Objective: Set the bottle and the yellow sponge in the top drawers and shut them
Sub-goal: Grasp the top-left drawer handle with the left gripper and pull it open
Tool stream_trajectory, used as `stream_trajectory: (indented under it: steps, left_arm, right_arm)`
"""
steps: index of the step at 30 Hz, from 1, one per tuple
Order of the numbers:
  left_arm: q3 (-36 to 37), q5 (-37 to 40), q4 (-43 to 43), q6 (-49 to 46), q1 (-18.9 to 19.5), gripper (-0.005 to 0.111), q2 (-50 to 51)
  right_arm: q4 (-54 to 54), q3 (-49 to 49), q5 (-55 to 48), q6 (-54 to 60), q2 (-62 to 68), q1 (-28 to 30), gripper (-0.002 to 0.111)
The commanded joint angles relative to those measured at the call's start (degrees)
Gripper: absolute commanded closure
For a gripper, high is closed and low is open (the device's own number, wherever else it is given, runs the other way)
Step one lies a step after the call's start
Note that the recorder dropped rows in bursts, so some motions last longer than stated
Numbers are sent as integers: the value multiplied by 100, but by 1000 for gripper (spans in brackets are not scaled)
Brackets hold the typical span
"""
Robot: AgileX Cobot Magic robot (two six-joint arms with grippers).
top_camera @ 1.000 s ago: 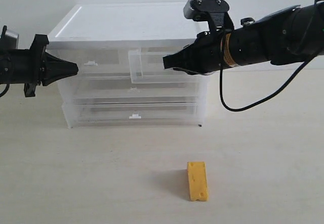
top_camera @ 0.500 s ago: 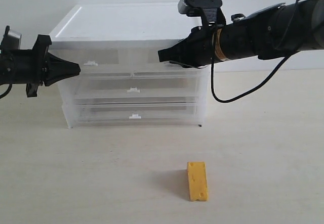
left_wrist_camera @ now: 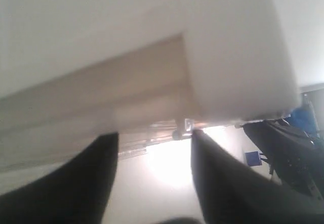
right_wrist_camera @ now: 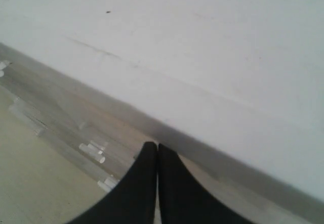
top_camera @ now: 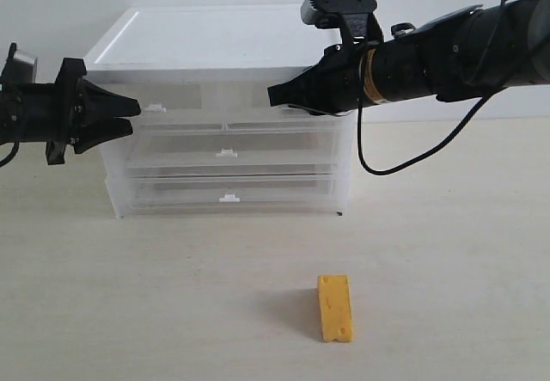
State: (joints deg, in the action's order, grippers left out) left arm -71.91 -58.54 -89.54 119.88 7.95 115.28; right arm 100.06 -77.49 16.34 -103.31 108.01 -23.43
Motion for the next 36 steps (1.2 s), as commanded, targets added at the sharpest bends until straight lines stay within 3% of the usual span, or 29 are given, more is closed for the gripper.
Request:
stream_trajectory:
  steps: [1,9,27,36]
  left_arm:
    - [-41,-301,17,35,-49,50,5]
    - [-41,-241,196,35,-390,50,5]
    - [-41,136,411,23,-403,51,5]
    - [-41,136,434,37,-403,64,5]
  right_arm:
    - [-32,-49,-363,44,-5,52,108]
    - [-32,-49,-347,44,-5,52,108]
    - [-32,-49,-697,189,-5,52,108]
    - [-32,-49,-613,188,-5,52,108]
